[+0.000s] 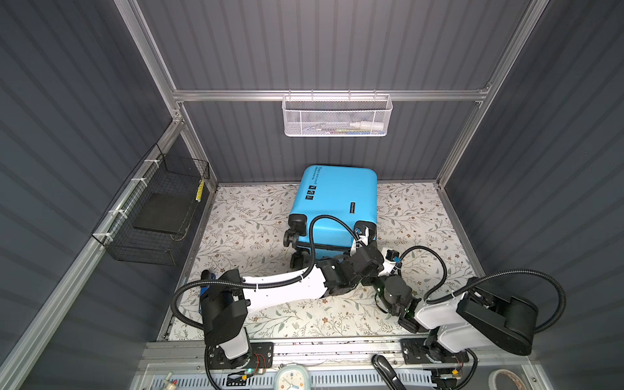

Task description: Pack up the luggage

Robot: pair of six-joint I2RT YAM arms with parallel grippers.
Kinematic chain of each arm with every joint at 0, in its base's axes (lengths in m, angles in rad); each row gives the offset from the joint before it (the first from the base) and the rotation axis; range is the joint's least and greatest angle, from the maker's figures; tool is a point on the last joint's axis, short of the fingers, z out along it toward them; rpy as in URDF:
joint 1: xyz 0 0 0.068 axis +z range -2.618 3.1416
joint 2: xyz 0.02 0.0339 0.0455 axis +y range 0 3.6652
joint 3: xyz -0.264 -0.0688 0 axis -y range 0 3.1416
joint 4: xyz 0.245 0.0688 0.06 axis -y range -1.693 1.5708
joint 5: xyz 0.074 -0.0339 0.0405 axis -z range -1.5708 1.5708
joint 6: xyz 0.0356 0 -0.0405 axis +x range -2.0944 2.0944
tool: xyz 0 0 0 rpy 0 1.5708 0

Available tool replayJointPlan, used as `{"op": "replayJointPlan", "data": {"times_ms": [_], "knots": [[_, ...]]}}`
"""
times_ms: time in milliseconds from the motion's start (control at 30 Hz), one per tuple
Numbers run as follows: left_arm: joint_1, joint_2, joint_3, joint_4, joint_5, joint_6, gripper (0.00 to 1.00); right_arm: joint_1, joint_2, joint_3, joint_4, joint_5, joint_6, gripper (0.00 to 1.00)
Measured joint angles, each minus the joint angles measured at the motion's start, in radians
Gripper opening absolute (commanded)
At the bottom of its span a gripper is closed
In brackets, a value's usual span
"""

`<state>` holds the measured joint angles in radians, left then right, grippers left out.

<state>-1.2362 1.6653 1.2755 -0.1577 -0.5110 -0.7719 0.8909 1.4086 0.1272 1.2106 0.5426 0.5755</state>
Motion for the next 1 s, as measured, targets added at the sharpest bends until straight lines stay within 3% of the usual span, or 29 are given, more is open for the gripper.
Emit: {"op": "replayJointPlan", "data": {"times_ms": [200, 667, 833, 1000], "knots": [[0.0, 0.008, -0.007, 0.026, 0.006, -0.003, 0.0, -0.073, -0.083, -0.017, -0.09, -0.04, 0.05, 0.0], [-0.005, 0.03, -0.007, 0.023, 0.018, -0.003, 0.0, -0.127, 0.07, -0.042, 0.098, -0.013, 0.113, 0.0], [-0.006, 0.029, -0.021, 0.044, 0.027, -0.008, 0.0, -0.235, 0.059, -0.027, 0.08, -0.101, 0.113, 0.0], [-0.006, 0.009, -0.048, 0.051, 0.027, -0.01, 0.0, -0.375, 0.051, 0.003, -0.003, -0.063, 0.124, 0.0]]}}
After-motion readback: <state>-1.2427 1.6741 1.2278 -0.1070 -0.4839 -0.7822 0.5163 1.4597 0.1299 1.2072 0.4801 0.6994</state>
